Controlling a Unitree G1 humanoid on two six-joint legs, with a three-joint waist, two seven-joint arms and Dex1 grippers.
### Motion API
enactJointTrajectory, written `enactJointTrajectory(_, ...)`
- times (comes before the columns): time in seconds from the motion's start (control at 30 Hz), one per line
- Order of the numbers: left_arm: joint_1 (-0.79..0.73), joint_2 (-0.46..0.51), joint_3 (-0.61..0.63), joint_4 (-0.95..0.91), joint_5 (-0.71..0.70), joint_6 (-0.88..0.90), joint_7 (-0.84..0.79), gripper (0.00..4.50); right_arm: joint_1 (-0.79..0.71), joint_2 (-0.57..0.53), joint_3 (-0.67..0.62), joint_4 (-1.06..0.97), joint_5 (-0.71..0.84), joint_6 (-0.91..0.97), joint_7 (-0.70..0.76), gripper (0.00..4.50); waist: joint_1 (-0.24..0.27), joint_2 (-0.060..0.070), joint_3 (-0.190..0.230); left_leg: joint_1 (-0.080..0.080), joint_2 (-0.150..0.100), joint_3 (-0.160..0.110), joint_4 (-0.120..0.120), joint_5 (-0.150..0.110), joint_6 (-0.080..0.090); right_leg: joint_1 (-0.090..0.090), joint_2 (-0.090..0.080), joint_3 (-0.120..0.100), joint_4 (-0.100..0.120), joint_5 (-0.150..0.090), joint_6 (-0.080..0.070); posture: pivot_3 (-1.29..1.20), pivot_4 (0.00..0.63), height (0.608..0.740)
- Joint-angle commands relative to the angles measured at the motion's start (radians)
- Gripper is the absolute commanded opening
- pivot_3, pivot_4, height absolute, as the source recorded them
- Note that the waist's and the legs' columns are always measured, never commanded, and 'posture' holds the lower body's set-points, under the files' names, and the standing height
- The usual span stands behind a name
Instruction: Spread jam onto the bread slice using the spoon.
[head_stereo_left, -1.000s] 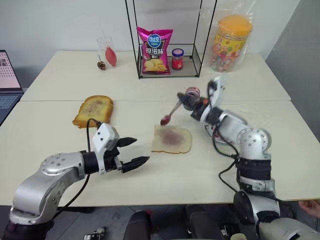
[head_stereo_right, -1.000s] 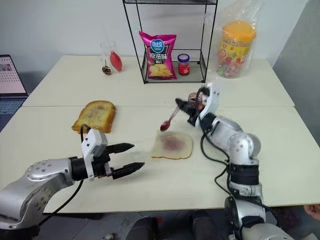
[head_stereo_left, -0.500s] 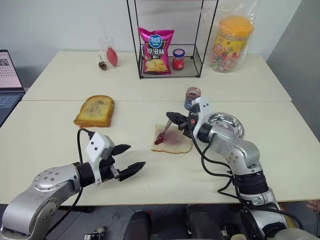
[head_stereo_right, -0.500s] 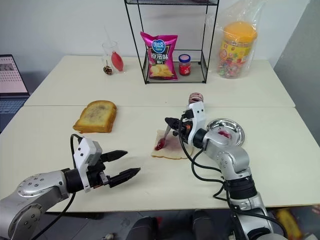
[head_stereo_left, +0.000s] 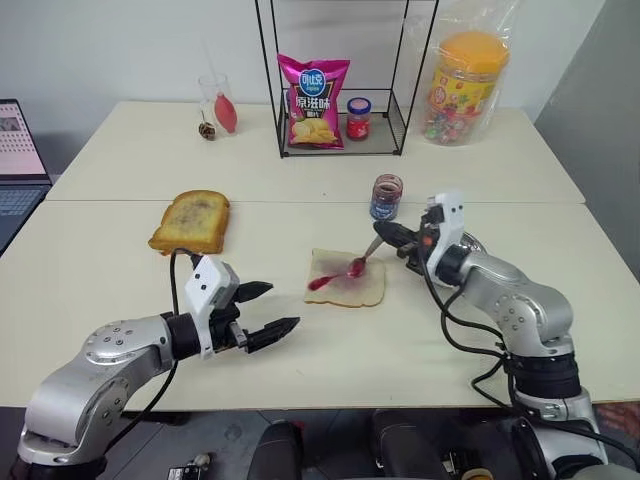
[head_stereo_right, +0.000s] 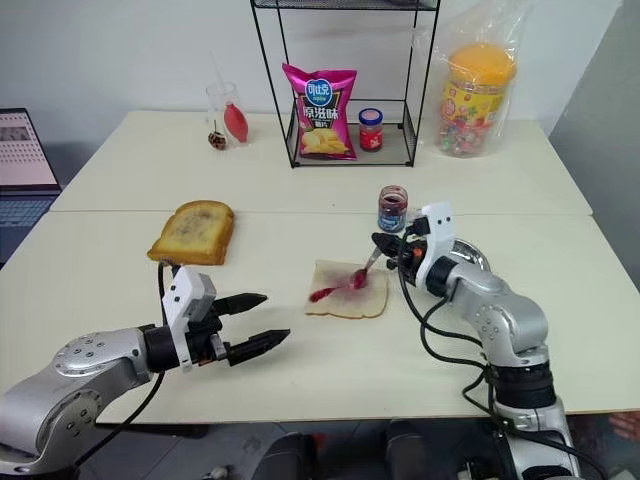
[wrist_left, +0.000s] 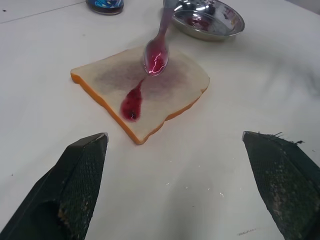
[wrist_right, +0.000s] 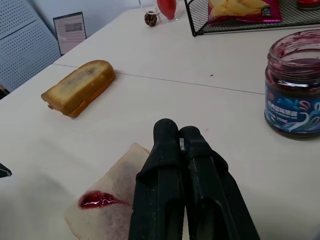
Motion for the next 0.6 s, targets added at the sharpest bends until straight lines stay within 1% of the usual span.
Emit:
enactJointTrajectory(0.03, -0.011, 0.009, -0.004, -0.008, 0.006, -0.03, -0.012, 4.5, -0.047, 0.074, -0.118, -0.029, 0.128, 0.097, -0.094, 0.06, 0.0, 0.0, 0.0, 0.0, 0.0, 0.0, 0.0, 0.0, 0.0, 0.0, 0.0, 0.0, 0.0, 0.0, 0.0, 0.0, 0.15, 0.74)
enactJointTrajectory(0.07, -0.009, 0.009, -0.003, -0.009, 0.007, -0.031, -0.012, 4.5, -0.065, 0.128, -0.156, -0.018, 0.184, 0.134, -0.143, 0.06, 0.0, 0.0, 0.0, 0.0, 0.0, 0.0, 0.0, 0.0, 0.0, 0.0, 0.0, 0.0, 0.0, 0.0, 0.0, 0.0, 0.15, 0.74)
enactJointTrajectory(0.2, 0.001, 0.011, 0.002, -0.013, 0.006, -0.036, -0.006, 4.5, -0.105, 0.265, -0.236, 0.023, 0.309, 0.22, -0.268, 0.06, -0.006, 0.0, 0.0, 0.0, 0.001, -0.001, 0.0, 0.0, 0.0, 0.0, 0.001, 0.0, 0.001, 0.0, 0.0, 0.0, 0.15, 0.74)
enactJointTrajectory(0.33, 0.02, 0.013, 0.014, -0.027, 0.006, -0.038, 0.002, 4.5, -0.113, 0.356, -0.241, 0.074, 0.343, 0.247, -0.338, 0.06, -0.006, 0.0, 0.0, 0.0, 0.001, -0.001, -0.001, 0.0, 0.0, -0.001, 0.002, 0.0, 0.001, 0.0, -0.001, 0.0, 0.15, 0.74)
enactJointTrajectory(0.47, 0.038, 0.015, 0.031, -0.039, 0.003, -0.034, 0.013, 4.5, -0.098, 0.38, -0.211, 0.11, 0.328, 0.242, -0.34, 0.06, -0.006, 0.0, 0.0, -0.001, 0.001, 0.0, -0.001, 0.0, 0.0, -0.001, 0.001, 0.0, 0.0, 0.0, -0.001, 0.0, 0.15, 0.74)
enactJointTrajectory(0.6, 0.058, 0.016, 0.052, -0.05, 0.001, -0.033, 0.024, 4.5, -0.071, 0.354, -0.163, 0.153, 0.28, 0.217, -0.294, 0.06, -0.006, 0.0, 0.0, 0.0, 0.001, -0.001, -0.001, 0.0, 0.0, 0.0, 0.001, -0.001, 0.0, 0.0, -0.001, 0.0, 0.15, 0.74)
